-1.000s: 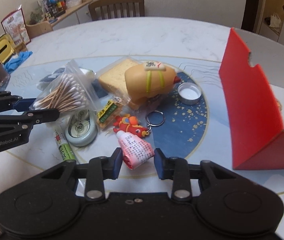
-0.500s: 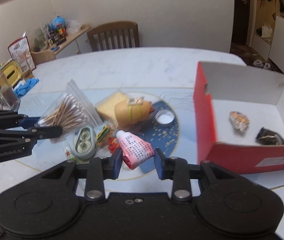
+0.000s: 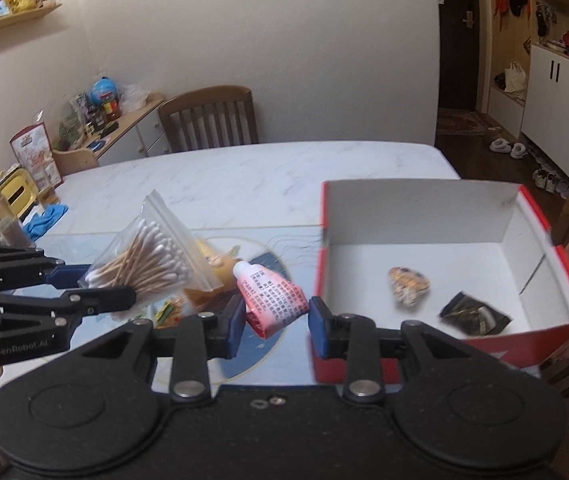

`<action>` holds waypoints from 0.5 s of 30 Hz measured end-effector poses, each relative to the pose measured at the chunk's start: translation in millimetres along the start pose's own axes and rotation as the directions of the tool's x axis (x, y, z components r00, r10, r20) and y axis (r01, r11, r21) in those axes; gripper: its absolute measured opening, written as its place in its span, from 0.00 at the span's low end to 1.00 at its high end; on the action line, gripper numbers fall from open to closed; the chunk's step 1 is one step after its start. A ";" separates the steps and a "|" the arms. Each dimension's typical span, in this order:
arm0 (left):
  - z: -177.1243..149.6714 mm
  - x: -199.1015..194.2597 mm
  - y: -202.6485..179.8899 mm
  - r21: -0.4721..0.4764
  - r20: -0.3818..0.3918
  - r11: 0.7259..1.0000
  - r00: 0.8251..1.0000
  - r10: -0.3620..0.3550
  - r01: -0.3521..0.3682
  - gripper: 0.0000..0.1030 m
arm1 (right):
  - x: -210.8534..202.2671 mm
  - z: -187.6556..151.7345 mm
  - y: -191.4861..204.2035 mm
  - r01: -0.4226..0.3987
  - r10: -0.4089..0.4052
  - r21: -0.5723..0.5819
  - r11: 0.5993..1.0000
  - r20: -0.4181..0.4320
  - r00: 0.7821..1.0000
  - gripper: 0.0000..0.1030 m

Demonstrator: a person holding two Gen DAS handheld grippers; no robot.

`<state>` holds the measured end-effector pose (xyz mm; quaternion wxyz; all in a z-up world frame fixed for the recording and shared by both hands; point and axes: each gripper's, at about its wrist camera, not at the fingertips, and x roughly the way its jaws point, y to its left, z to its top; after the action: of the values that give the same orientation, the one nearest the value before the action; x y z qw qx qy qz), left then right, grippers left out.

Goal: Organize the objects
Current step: 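Lift the swab bag and pink tube and carry them over the shoebox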

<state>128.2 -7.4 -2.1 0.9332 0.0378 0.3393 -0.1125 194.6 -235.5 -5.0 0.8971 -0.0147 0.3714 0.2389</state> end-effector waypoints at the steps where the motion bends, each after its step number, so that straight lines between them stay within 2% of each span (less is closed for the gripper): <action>1: 3.6 3.2 -5.1 0.004 0.000 1.000 1.000 -0.006 0.006 0.27 | -1.4 1.1 -5.7 0.003 -0.003 0.001 1.000 0.004 1.000 0.32; 15: 45.1 64.7 -79.7 0.100 -0.055 0.992 0.996 -0.077 0.082 0.27 | -5.0 5.1 -95.0 0.073 -0.073 0.053 0.996 0.009 0.997 0.32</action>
<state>185.9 -103.4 -8.6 0.9158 0.0747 0.3582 -0.1658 236.7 -320.7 -12.3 0.9074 -0.0032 0.3718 0.1962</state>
